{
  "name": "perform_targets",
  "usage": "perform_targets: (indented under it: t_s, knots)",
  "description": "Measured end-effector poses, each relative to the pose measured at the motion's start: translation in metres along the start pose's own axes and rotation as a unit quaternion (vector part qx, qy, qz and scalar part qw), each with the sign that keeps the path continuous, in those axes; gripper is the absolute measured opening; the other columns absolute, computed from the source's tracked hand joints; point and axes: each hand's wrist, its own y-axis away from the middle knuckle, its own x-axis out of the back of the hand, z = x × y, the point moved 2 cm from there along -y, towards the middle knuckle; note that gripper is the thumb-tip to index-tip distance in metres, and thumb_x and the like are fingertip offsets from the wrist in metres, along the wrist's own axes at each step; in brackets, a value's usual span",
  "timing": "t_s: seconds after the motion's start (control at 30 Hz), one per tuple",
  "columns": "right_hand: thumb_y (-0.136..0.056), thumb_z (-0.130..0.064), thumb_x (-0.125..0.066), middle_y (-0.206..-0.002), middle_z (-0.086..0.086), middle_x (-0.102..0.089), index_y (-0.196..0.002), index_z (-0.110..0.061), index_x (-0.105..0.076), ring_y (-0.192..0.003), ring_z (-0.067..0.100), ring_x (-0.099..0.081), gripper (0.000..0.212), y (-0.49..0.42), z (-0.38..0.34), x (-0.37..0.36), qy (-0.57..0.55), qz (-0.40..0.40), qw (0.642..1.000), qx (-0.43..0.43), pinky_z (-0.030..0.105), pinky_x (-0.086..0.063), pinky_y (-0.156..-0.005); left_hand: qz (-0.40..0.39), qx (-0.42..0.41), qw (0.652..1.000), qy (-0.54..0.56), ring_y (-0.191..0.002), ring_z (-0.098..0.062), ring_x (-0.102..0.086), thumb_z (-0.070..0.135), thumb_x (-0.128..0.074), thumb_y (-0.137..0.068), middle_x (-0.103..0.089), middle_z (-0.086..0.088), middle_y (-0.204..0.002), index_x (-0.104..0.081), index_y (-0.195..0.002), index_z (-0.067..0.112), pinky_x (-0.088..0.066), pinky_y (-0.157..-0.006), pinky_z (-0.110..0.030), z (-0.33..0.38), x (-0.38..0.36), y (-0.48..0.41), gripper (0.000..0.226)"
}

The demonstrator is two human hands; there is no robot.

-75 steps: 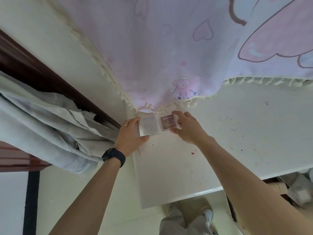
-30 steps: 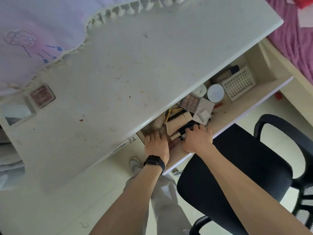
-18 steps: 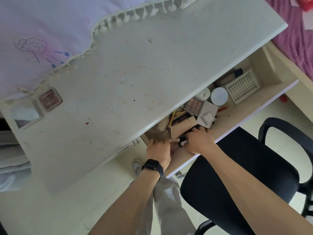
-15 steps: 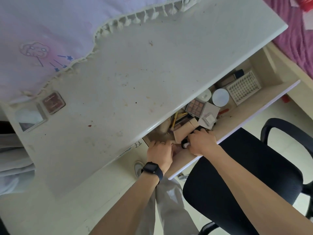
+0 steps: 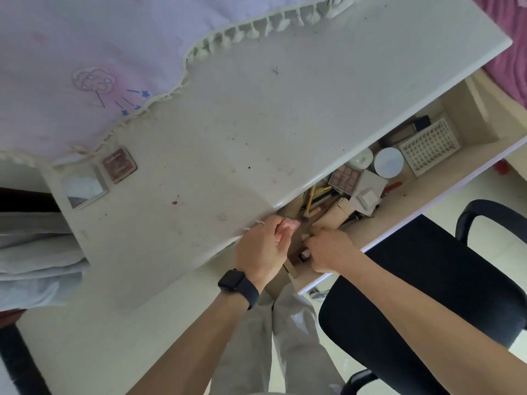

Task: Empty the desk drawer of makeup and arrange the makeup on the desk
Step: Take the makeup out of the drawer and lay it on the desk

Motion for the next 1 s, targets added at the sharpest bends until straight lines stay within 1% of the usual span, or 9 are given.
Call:
perform_targets:
  t_s: [0.07, 0.2, 0.27, 0.4, 0.67, 0.77, 0.83, 0.9, 1.0]
  knots:
    - [-0.09, -0.033, -0.054, -0.13, 0.002, -0.055, -0.13, -0.024, -0.061, -0.119, 0.027, -0.054, 0.041, -0.002, -0.012, 0.001, 0.041, -0.008, 0.999, -0.004, 0.035, -0.042, -0.077, 0.011, 0.007, 1.0, 0.023, -0.071, -0.008, -0.064, 0.038, -0.063, -0.095, -0.063, 0.022, -0.077, -0.069, -0.101, 0.031, -0.039, -0.05, -0.013, 0.003, 0.005, -0.001, 0.011]
    - [-0.096, -0.034, -0.053, -0.141, 0.004, -0.048, -0.138, -0.029, -0.055, -0.123, 0.029, -0.051, 0.042, -0.004, -0.022, 0.003, 0.082, 0.019, 0.996, 0.01, 0.036, -0.043, -0.086, 0.008, 0.032, 0.995, 0.095, -0.076, -0.013, -0.066, 0.045, -0.062, -0.094, -0.071, 0.011, -0.086, -0.068, -0.109, 0.027, -0.056, -0.067, -0.033, 0.002, 0.016, -0.004, 0.024]
    - [-0.1, -0.029, -0.051, -0.142, 0.005, -0.048, -0.143, -0.033, -0.051, -0.125, 0.031, -0.048, 0.043, -0.003, -0.022, 0.003, 0.095, 0.024, 0.995, 0.03, 0.036, -0.043, -0.09, 0.02, 0.049, 0.989, 0.139, -0.078, -0.011, -0.067, 0.05, -0.061, -0.092, -0.071, 0.009, -0.086, -0.068, -0.107, 0.024, -0.057, -0.071, -0.035, -0.001, 0.025, -0.009, 0.031]
    - [-0.103, -0.024, -0.047, -0.142, 0.007, -0.049, -0.146, -0.028, -0.047, -0.128, 0.031, -0.048, 0.043, -0.002, -0.023, 0.005, 0.111, 0.005, 0.993, 0.038, 0.038, -0.043, -0.097, 0.045, 0.091, 0.977, 0.186, -0.078, -0.004, -0.066, 0.046, -0.065, -0.09, -0.07, 0.015, -0.081, -0.069, -0.098, 0.027, -0.054, -0.07, -0.023, -0.014, 0.04, -0.018, 0.021]
    - [-0.106, -0.025, -0.04, -0.139, 0.013, -0.045, -0.144, -0.027, -0.047, -0.128, 0.032, -0.045, 0.038, 0.003, -0.028, 0.008, 0.129, -0.033, 0.991, 0.021, 0.038, -0.046, -0.092, 0.076, 0.099, 0.968, 0.216, -0.077, 0.004, -0.064, 0.031, -0.067, -0.091, -0.067, 0.026, -0.082, -0.067, -0.089, 0.03, -0.045, -0.064, -0.007, -0.024, 0.057, -0.024, 0.002]
    - [-0.107, -0.032, -0.039, -0.136, 0.01, -0.053, -0.137, -0.018, -0.048, -0.123, 0.029, -0.049, 0.034, 0.015, -0.018, 0.013, 0.015, -0.011, 1.0, -0.013, 0.037, -0.047, -0.089, 0.088, 0.109, 0.963, 0.228, -0.077, 0.006, -0.063, 0.034, -0.068, -0.091, -0.067, 0.027, -0.082, -0.065, -0.086, 0.034, -0.044, -0.059, -0.006, -0.029, 0.063, -0.03, 0.006]
    - [-0.107, -0.049, -0.039, -0.123, 0.001, -0.062, -0.13, -0.019, -0.052, -0.109, 0.018, -0.057, 0.04, 0.031, -0.007, 0.021, -0.153, 0.033, 0.988, -0.017, 0.03, -0.049, -0.082, 0.098, 0.138, 0.955, 0.242, -0.081, 0.011, -0.062, 0.039, -0.068, -0.09, -0.066, 0.031, -0.084, -0.065, -0.09, 0.036, -0.043, -0.062, -0.003, -0.037, 0.068, -0.038, 0.004]
    - [-0.101, -0.062, -0.041, -0.104, -0.023, -0.068, -0.121, -0.029, -0.058, -0.089, -0.001, -0.062, 0.042, 0.056, 0.0, 0.039, -0.359, 0.079, 0.93, -0.002, 0.017, -0.047, -0.073, 0.111, 0.169, 0.943, 0.264, -0.083, 0.013, -0.062, 0.045, -0.068, -0.089, -0.067, 0.032, -0.085, -0.065, -0.092, 0.036, -0.045, -0.065, -0.004, -0.048, 0.074, -0.049, 0.009]
    - [-0.101, -0.064, -0.041, -0.113, -0.042, -0.064, -0.119, -0.048, -0.058, -0.087, -0.008, -0.066, 0.029, 0.085, 0.002, 0.081, -0.487, 0.16, 0.858, 0.039, 0.016, -0.047, -0.073, 0.127, 0.214, 0.915, 0.317, -0.086, -0.001, -0.067, 0.041, -0.072, -0.088, -0.071, 0.017, -0.092, -0.067, -0.093, 0.033, -0.057, -0.075, -0.027, -0.062, 0.083, -0.073, 0.01]
